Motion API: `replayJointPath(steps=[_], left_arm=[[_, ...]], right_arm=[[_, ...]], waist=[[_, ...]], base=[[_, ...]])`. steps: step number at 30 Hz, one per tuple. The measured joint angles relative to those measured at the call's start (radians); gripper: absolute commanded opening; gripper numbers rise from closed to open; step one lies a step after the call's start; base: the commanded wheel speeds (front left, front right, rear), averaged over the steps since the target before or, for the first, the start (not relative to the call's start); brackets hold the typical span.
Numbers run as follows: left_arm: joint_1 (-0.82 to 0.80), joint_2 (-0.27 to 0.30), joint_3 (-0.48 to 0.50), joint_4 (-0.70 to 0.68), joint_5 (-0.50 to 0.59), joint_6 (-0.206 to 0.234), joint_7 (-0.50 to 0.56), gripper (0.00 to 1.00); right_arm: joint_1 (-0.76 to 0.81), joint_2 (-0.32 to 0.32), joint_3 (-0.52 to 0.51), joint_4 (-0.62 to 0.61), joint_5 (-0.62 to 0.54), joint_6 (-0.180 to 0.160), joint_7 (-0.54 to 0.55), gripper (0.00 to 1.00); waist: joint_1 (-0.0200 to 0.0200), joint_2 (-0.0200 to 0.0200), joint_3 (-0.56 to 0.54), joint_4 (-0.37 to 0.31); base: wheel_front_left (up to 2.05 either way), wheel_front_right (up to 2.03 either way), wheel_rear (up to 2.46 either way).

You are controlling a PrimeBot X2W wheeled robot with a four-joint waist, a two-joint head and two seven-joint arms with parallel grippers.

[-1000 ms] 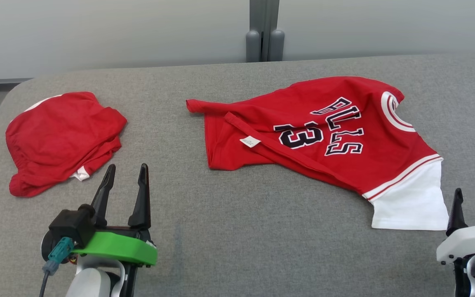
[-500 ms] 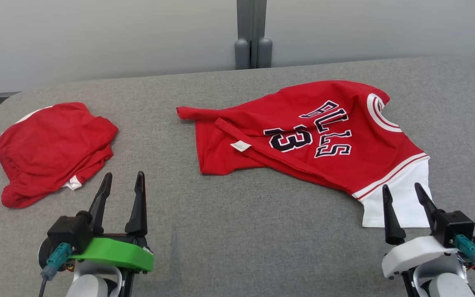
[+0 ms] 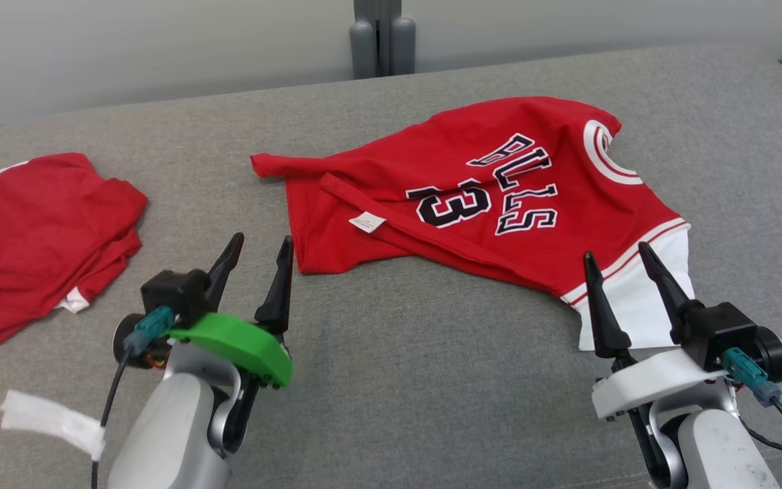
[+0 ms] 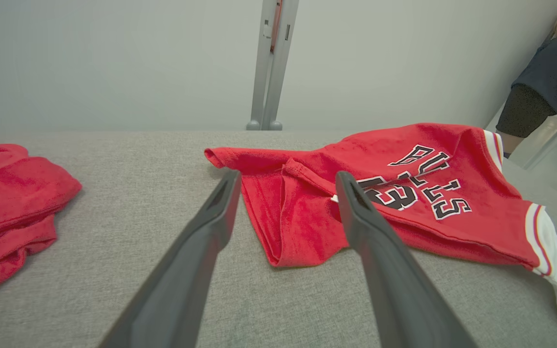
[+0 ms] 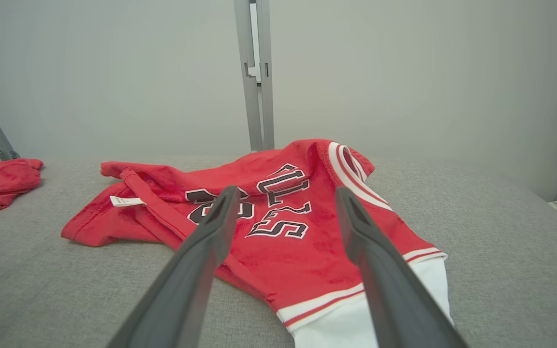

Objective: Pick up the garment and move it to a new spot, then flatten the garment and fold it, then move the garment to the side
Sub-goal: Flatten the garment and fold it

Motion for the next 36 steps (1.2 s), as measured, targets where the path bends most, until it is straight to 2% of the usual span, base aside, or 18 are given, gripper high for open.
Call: replayJointPath(steps=[7,15,20,26,27,28,32,36], left_arm=[[-0.222,-0.02,-0.012,0.222,-0.079,0.011,0.18,1.0],[-0.383,-0.028,0.01,0.381,-0.109,0.041,0.256,1.0],[-0.459,-0.017,0.024,0.482,-0.116,0.101,0.305,1.0],[-0.5,-0.021,0.021,0.534,-0.129,0.103,0.316,1.0],[-0.504,-0.021,0.018,0.542,-0.129,0.1,0.323,0.44],[-0.505,-0.022,0.017,0.549,-0.132,0.092,0.327,0.0],[-0.509,-0.029,0.007,0.567,-0.148,0.066,0.335,0.0],[-0.511,-0.037,-0.011,0.562,-0.148,0.045,0.278,0.0]], right_arm=[[-0.052,0.0,0.077,-0.016,0.027,0.0,0.011,1.0],[-0.076,0.0,0.131,0.007,0.051,0.0,-0.002,1.0],[-0.08,0.0,0.146,0.018,0.055,0.0,-0.01,1.0],[-0.085,0.0,0.148,0.023,0.058,0.0,-0.012,1.0],[-0.086,0.0,0.148,0.023,0.058,0.0,-0.012,1.0],[-0.088,0.0,0.147,0.023,0.058,0.0,-0.012,1.0],[-0.089,0.0,0.135,0.021,0.058,0.0,-0.015,1.0],[-0.089,0.0,0.121,0.016,0.054,0.0,-0.015,1.0]], waist=[[0.0,0.0,0.064,-0.067],[0.0,0.0,0.123,-0.144],[0.0,0.0,0.148,-0.183],[0.0,0.0,0.161,-0.193],[0.0,0.0,0.161,-0.193],[0.0,0.0,0.161,-0.192],[0.0,0.0,0.163,-0.18],[0.0,0.0,0.163,-0.157]], base=[[0.0,0.0,0.0],[0.0,0.0,0.0],[0.0,0.0,0.0],[0.0,0.0,0.0],[0.0,0.0,0.0],[0.0,0.0,0.0],[0.0,0.0,0.0],[0.0,0.0,0.0]])
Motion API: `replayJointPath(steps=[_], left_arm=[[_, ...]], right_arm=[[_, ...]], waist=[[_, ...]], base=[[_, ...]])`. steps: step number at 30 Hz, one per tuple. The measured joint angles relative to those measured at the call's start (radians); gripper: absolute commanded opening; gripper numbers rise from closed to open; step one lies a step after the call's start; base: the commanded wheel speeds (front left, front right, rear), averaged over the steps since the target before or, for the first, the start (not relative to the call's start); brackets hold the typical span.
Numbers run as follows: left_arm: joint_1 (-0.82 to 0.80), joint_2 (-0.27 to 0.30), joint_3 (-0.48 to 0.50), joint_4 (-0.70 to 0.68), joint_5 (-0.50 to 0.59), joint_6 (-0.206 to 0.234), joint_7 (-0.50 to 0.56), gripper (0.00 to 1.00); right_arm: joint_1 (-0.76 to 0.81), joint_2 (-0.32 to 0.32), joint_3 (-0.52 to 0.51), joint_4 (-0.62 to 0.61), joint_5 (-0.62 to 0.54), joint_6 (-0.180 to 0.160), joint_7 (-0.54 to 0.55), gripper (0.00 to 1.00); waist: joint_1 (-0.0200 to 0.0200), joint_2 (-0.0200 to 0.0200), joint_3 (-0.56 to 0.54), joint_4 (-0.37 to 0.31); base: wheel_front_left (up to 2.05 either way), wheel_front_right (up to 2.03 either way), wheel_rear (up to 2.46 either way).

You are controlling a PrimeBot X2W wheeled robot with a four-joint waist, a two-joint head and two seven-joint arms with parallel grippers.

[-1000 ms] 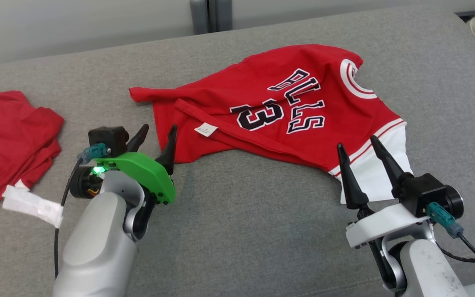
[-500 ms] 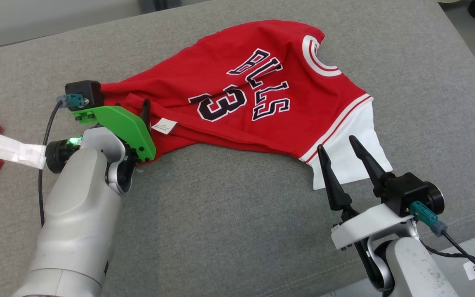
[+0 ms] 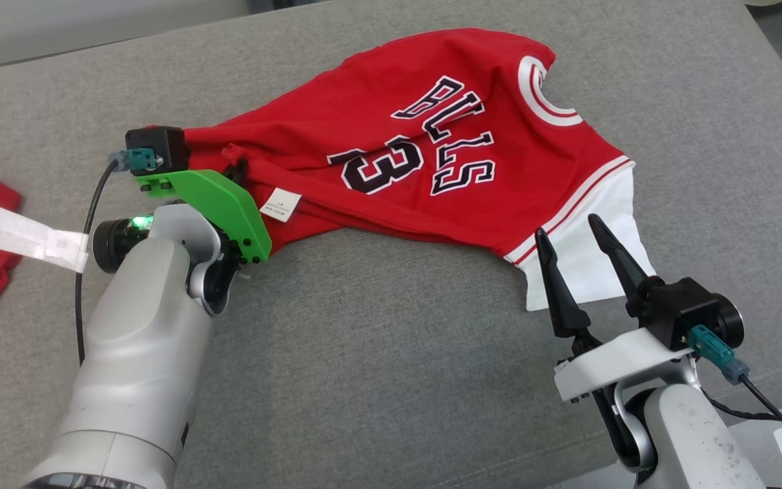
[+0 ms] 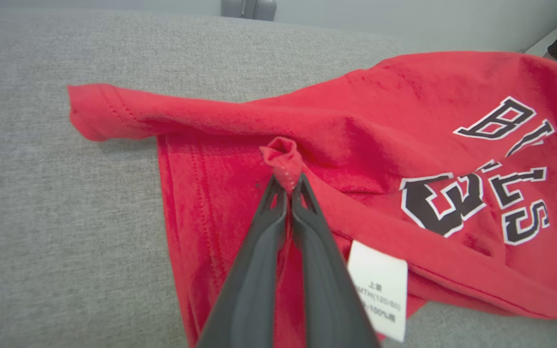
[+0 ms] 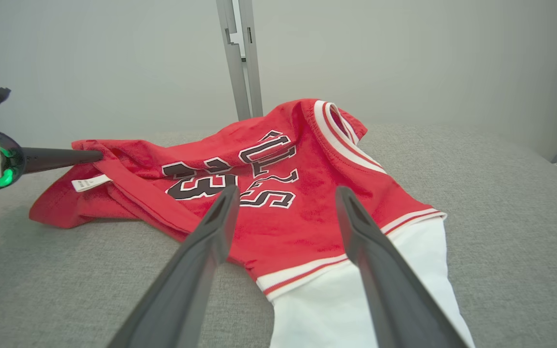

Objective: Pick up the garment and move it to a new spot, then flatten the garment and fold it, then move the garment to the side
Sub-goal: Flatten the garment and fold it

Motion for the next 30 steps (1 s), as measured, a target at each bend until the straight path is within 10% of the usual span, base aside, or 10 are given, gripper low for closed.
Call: replayJointPath(steps=[17,19,21,30], left_arm=[[0.42,0.022,-0.198,-0.433,-0.06,-0.039,-0.144,0.0],[0.484,0.044,-0.209,-0.484,-0.059,-0.02,-0.11,0.28],[0.548,0.064,-0.224,-0.541,-0.056,0.004,-0.073,1.0],[0.734,0.145,-0.227,-0.767,-0.073,0.119,0.085,1.0]], right_arm=[[0.049,0.0,-0.066,-0.033,-0.015,0.0,0.031,1.0],[0.056,0.0,-0.071,-0.035,-0.015,0.0,0.032,1.0],[0.059,0.0,-0.072,-0.039,-0.015,0.0,0.039,1.0],[0.072,0.0,-0.082,-0.05,-0.008,0.0,0.041,1.0]], waist=[[0.0,0.0,-0.085,0.159],[0.0,0.0,-0.099,0.173],[0.0,0.0,-0.114,0.186],[0.0,0.0,-0.15,0.208]], base=[[0.0,0.0,0.0],[0.0,0.0,0.0],[0.0,0.0,0.0],[0.0,0.0,0.0]])
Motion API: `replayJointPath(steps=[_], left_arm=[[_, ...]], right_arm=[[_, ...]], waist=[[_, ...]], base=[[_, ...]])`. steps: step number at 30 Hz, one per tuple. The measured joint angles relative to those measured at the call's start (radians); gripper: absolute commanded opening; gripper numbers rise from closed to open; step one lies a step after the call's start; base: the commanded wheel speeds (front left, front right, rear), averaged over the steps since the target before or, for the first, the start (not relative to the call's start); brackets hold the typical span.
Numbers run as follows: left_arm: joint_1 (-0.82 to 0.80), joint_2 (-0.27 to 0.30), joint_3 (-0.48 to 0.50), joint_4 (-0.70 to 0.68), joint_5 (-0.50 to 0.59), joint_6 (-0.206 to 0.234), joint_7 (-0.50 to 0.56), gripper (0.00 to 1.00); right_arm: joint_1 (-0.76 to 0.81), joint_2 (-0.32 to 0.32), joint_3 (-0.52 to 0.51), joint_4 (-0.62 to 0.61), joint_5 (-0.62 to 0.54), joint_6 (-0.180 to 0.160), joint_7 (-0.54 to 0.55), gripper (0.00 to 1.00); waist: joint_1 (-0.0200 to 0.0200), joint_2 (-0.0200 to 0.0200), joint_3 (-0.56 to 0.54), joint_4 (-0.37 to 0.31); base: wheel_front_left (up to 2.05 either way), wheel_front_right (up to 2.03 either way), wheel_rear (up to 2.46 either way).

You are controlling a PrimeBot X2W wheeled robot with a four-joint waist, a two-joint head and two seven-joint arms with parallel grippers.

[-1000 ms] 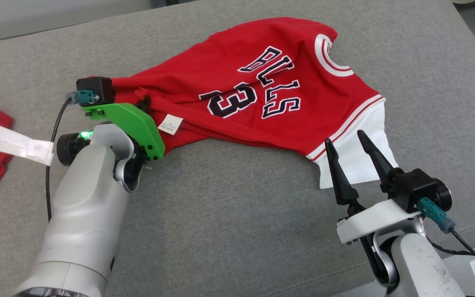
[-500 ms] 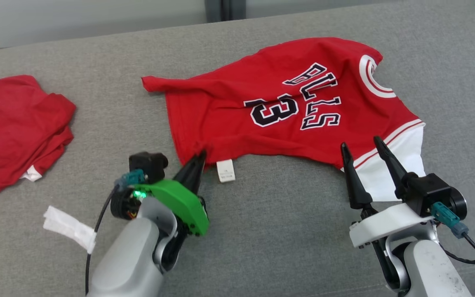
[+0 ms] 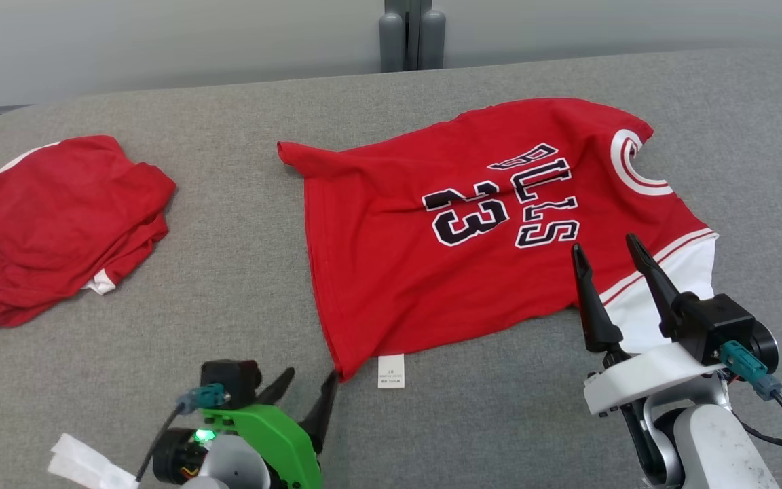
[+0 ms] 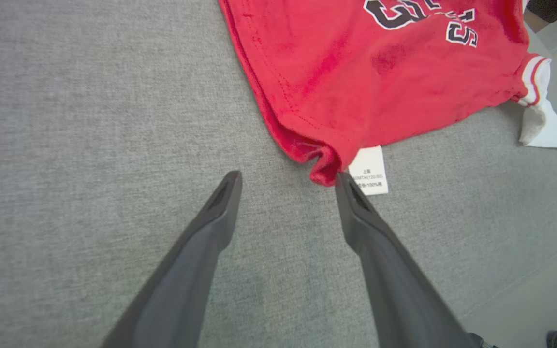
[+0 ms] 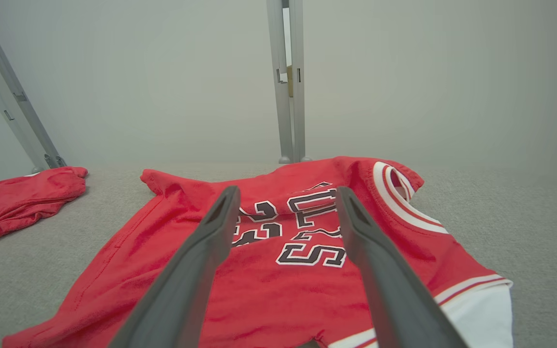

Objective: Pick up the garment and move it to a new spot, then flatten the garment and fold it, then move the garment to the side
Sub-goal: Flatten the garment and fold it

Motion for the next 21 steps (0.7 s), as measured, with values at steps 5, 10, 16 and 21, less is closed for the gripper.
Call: replayJointPath(steps=[5,10,16,21], left_arm=[[0.008,0.035,0.06,-0.087,-0.008,0.049,-0.007,1.0],[-0.071,0.033,0.081,-0.058,-0.01,0.057,-0.003,1.0],[-0.254,-0.005,0.076,0.129,0.004,0.056,0.019,1.0],[-0.393,-0.031,0.074,0.303,0.015,0.047,0.012,1.0]], right_arm=[[0.002,0.0,0.005,-0.001,0.008,0.0,0.0,1.0],[0.002,0.0,0.012,-0.003,0.012,0.0,-0.002,1.0],[-0.009,0.0,0.026,-0.007,0.016,0.0,-0.01,1.0],[-0.023,0.0,0.04,-0.008,0.017,0.0,-0.017,1.0]], waist=[[0.0,0.0,-0.009,-0.012],[0.0,0.0,-0.009,-0.037],[0.0,0.0,0.009,-0.076],[0.0,0.0,0.037,-0.115]], base=[[0.0,0.0,0.0],[0.0,0.0,0.0],[0.0,0.0,0.0],[0.0,0.0,0.0]])
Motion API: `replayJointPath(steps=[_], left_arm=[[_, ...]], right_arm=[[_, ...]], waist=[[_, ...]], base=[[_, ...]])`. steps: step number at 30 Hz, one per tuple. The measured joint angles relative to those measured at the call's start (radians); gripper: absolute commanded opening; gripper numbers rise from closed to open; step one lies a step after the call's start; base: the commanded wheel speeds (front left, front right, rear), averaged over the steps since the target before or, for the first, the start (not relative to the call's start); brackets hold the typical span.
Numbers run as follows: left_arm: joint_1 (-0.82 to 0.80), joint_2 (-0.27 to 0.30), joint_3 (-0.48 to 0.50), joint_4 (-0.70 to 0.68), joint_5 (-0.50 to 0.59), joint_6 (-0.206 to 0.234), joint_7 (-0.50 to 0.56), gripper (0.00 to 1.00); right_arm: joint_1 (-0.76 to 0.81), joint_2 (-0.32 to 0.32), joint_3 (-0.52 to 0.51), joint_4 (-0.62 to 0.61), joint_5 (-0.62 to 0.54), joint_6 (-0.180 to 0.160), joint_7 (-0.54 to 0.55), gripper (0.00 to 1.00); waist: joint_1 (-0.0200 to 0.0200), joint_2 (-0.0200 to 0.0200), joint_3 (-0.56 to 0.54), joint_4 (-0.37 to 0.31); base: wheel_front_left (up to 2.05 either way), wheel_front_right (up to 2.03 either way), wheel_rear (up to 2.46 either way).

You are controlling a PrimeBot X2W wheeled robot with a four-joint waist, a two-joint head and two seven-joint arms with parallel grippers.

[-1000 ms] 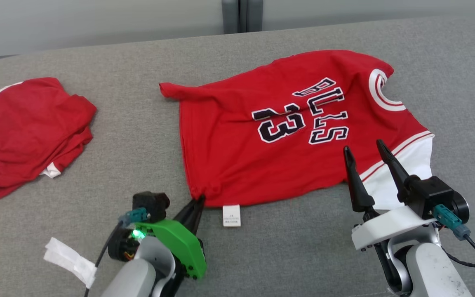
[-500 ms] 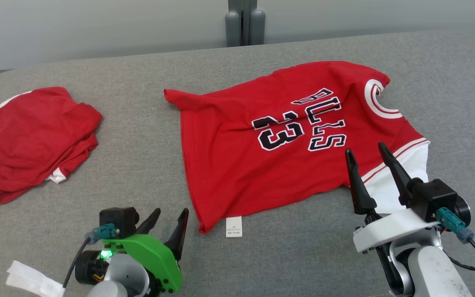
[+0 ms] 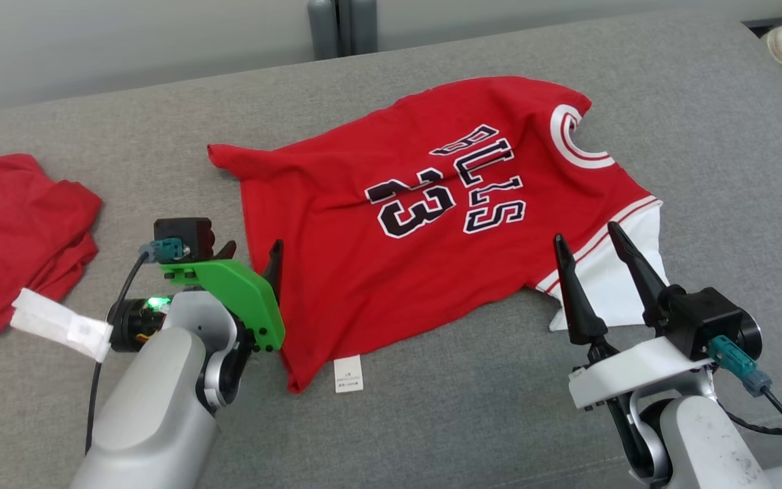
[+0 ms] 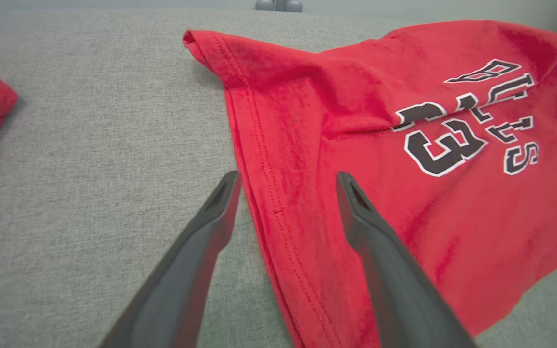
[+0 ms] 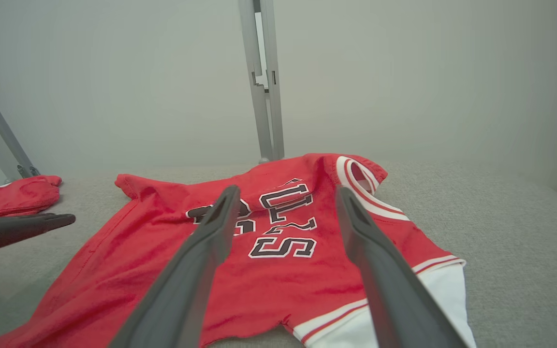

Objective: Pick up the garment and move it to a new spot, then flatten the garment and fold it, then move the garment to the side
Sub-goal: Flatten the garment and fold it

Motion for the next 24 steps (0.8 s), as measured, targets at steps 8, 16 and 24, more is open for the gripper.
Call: replayJointPath(steps=[8,16,24], left_arm=[[-0.128,-0.014,-0.001,0.223,0.035,0.024,-0.028,1.0],[-0.184,-0.028,-0.012,0.344,0.035,0.021,-0.014,1.0],[-0.208,-0.037,-0.041,0.39,0.035,-0.025,-0.008,0.0]], right_arm=[[-0.023,0.0,0.028,0.004,0.003,0.0,-0.011,1.0],[-0.027,0.0,0.027,0.007,0.003,0.0,-0.019,1.0],[-0.027,0.0,0.022,0.005,0.002,0.0,-0.02,1.0]], waist=[[0.0,0.0,0.054,-0.057],[0.0,0.0,0.092,-0.085],[0.0,0.0,0.097,-0.071]], base=[[0.0,0.0,0.0],[0.0,0.0,0.0],[0.0,0.0,0.0]])
